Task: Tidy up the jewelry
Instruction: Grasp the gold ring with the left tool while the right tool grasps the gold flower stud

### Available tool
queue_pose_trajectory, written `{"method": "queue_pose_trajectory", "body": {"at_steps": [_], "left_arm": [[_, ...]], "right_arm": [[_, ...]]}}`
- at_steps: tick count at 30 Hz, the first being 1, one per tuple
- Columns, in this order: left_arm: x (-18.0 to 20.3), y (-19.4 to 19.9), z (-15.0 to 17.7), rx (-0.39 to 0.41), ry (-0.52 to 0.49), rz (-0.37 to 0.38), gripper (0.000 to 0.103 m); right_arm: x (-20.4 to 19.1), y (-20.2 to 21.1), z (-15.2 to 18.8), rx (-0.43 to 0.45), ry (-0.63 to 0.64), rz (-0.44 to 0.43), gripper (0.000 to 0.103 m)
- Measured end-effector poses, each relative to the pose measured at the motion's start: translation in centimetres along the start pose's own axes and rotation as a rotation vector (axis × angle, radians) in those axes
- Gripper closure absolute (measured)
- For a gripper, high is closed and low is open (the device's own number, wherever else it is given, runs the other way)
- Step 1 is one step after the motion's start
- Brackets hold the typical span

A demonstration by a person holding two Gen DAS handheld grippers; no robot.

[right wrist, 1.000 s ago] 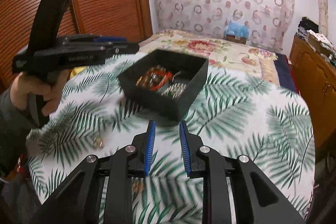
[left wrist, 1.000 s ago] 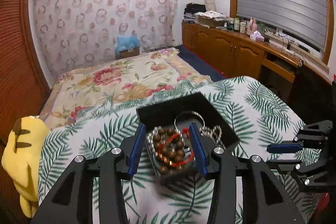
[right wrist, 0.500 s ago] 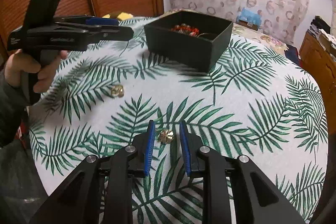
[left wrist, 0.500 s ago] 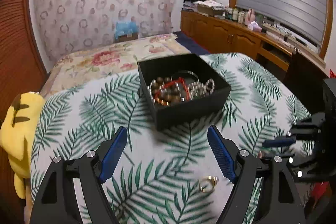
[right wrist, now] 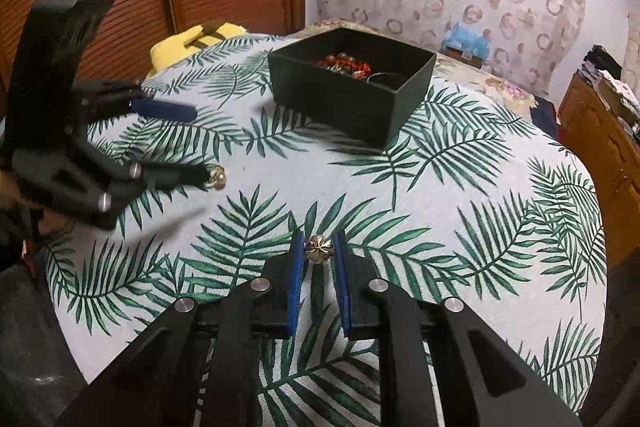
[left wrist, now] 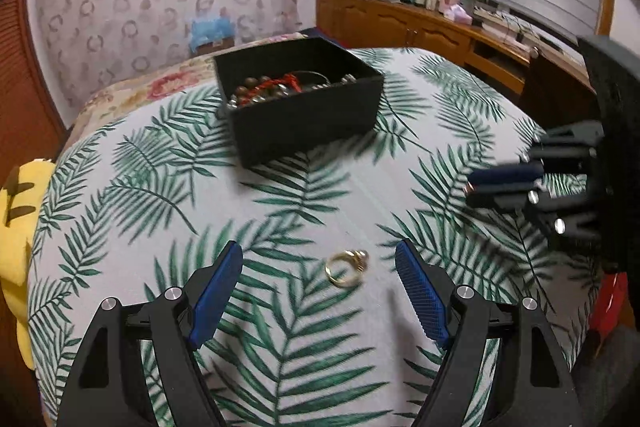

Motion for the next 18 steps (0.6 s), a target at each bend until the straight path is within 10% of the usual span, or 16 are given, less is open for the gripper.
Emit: {"method": "queue_pose_trajectory", "body": {"at_steps": [3,18], "left_arm": [[0.6,-0.5,0.4,-0.024,-0.019,0.012,0.056],[1.3,-1.0,0.9,-0.036,-0.035,0.026,0.087]], "right_arm": [[0.0,0.1,-0.1,0.006,-0.001,-0.001,0.086],[-0.7,0.5,-0.5,0.024,0.009,-0.012,0.086]]}}
Point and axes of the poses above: each gripper's, at about its wrist camera, not at the fingertips, and y roughly against the way its jaws point, x to its right, z to its underside, the point moved 9 cm from there along -y, roughly the way its jaws point, and after that the axes turned 10 degrees about -x, right-handed, at the moved point
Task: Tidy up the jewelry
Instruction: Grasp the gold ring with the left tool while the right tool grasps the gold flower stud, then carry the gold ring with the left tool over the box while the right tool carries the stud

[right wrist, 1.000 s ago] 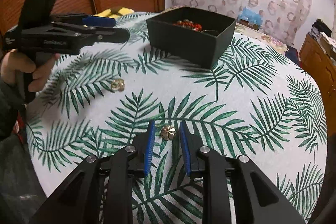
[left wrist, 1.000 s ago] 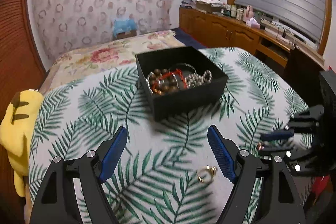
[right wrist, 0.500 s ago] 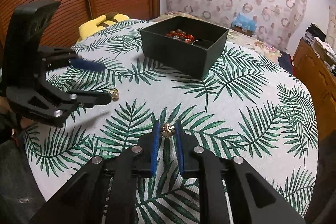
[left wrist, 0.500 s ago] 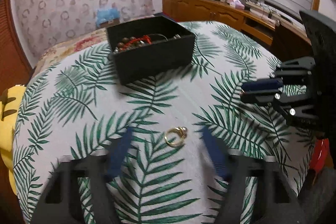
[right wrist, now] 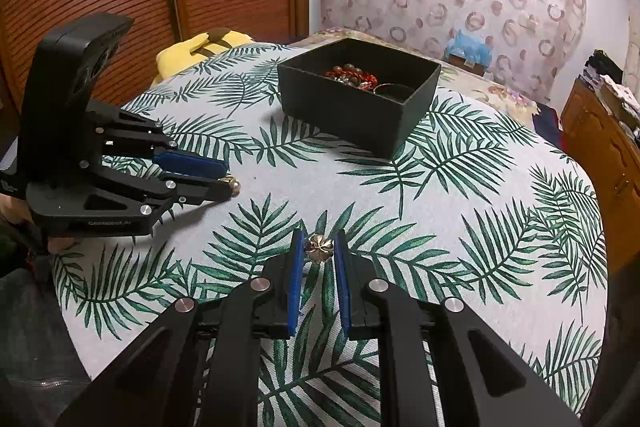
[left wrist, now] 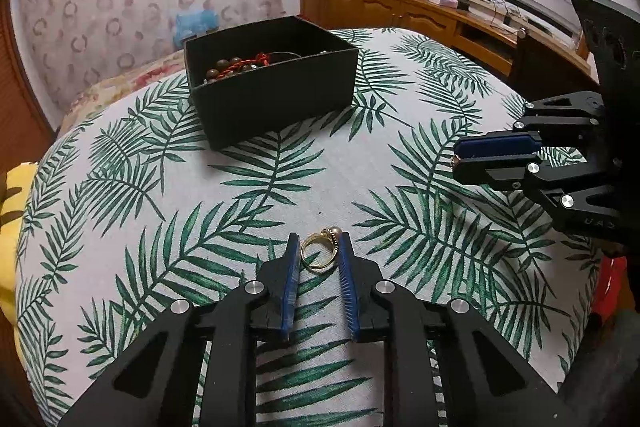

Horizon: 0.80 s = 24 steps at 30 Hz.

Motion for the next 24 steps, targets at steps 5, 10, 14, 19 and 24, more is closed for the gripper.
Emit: {"method": "queue_pose_trajectory", "body": {"at_steps": [5,10,14,19,24], "left_arm": [[-0.3,0.5,-0.1,0.013,0.017,0.004,0.098],[-0.8,0.9,-0.5,0.032,0.038,0.003,0.098],[-1.4,1.5,-1.4,0.055,0.052,0.004,0.098],[-2.1,2.3,-3.5,0.087,0.057,-0.005,0.098],[-3.0,2.9,-5.8,0.119,0.064,-0.020,0.098]], "right_arm": [[0.0,0.1,-0.1,0.001,0.000,0.002,0.086],[0.0,0.4,-0.5,0.005,0.000,0.001,0.086],[0.3,0.5,-1.5,0.011,0.005,-0.002,0.086],[1.0,1.0,-3.9,0.044,0.012,-0.007,0.086],[2.0,1.4,-7.2,0.088,0.019,-0.016,0.086]]}}
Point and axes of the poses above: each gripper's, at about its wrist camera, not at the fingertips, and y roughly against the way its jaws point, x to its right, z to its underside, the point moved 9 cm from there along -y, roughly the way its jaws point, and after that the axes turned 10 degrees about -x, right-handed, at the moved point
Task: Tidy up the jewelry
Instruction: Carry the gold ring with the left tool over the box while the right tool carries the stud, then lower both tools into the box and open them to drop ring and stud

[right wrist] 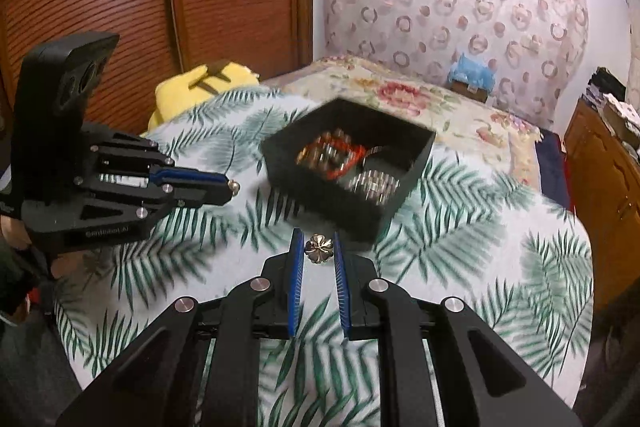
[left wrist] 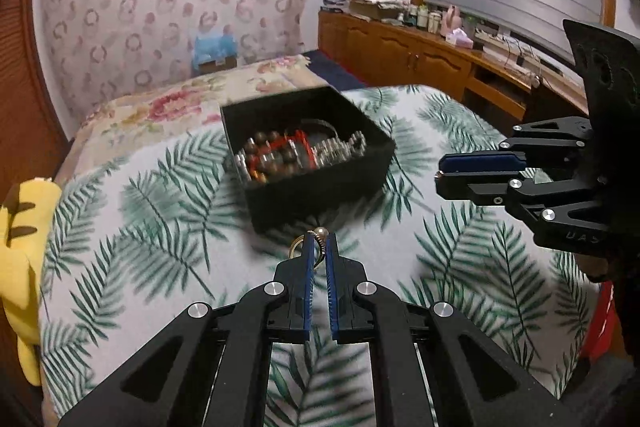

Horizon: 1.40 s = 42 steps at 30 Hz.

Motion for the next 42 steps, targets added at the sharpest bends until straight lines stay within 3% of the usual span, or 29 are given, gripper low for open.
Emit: {"method": "queue_pose_trajectory", "body": {"at_steps": [13,20,24,31,37,39,42], "left_arm": [[-2.7,-1.7,-5.1,0.020,0.021,-0.034,0.098],[-3.8,-3.2,-6.9,0.017,0.032,-0.034,0.098],[-4.2,-4.1,-7.9,0.013,0.041,-0.034,0.098],[-4.4,-3.9,-8.2,0.031,0.061,-0.051,0.097],[-4.3,-2.4,-7.3,0.055,0.081,-0.066,0.065],[-4.2,-1.4,-6.9,0.069,0.088,-0.082,0.043],[-4.2,0.0,-6.3,0.097,0.104,-0.107,0.018]], "right_arm": [[3.4,-3.0,-5.9,0.037,-0.014,-0.010,0.085],[4.2,-4.4,-6.3,0.034,-0.038,-0.032,0.085],[4.5,-4.4,-6.3,0.042,-0.049,-0.031,0.075],[4.6,-3.6,-5.9,0.051,-0.070,-0.016,0.075],[4.5,-2.0,-4.6,0.068,-0.105,0.023,0.073],[4.6,-1.5,-4.2,0.077,-0.122,0.039,0.071],[4.8,-0.5,-3.6,0.093,-0.153,0.063,0.056]]}}
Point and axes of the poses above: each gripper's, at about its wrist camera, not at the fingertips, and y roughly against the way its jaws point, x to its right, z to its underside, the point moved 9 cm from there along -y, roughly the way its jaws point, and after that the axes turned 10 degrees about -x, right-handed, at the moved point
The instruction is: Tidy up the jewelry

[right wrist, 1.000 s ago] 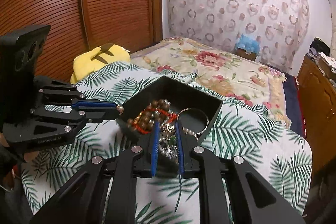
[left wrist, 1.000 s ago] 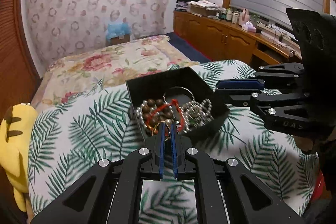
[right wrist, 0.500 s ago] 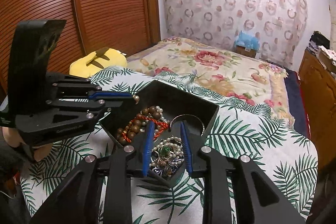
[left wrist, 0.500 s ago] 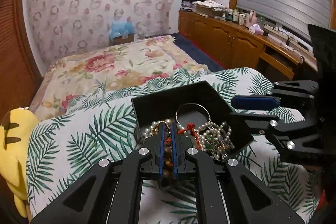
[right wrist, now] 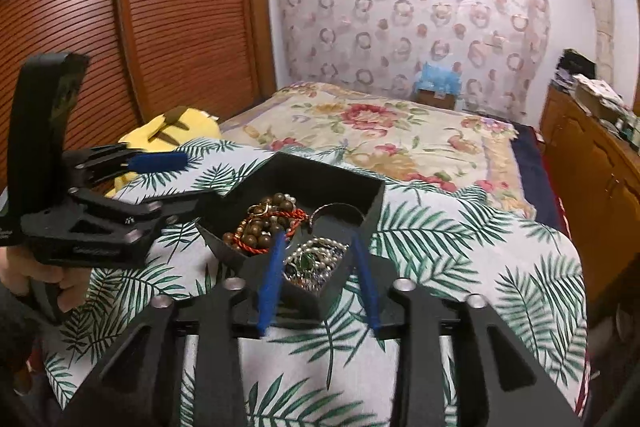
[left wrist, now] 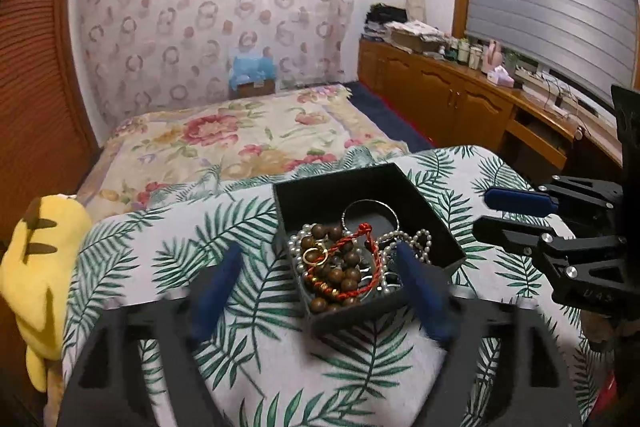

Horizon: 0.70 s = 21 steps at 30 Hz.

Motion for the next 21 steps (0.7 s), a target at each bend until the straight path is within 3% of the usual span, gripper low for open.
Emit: {"method": "queue_pose_trajectory", "body": {"at_steps": [3,10,16,21], "left_arm": [[-0.6,1.1,0.5,0.011,0.022,-0.033,0.010],[-1.3,3.5,1.6,0.029,0.066,-0.107,0.008],[-1.5,5.5,2.3,0.057,0.095,-0.111,0.008],[-1.2,7.3,2.9,0.082,0.100,-0.111,0.008]], "right_arm": [[0.0,1.2,0.6,0.022,-0.027,0.031,0.046],[-0.2,3.8,1.2,0.072,-0.075,0.063,0.020],[-0.7,6.3,1.5,0.126,-0.097,0.089,0.005],[-0.8,8.4,1.7,0.170,-0.129,0.122,0.003]]}}
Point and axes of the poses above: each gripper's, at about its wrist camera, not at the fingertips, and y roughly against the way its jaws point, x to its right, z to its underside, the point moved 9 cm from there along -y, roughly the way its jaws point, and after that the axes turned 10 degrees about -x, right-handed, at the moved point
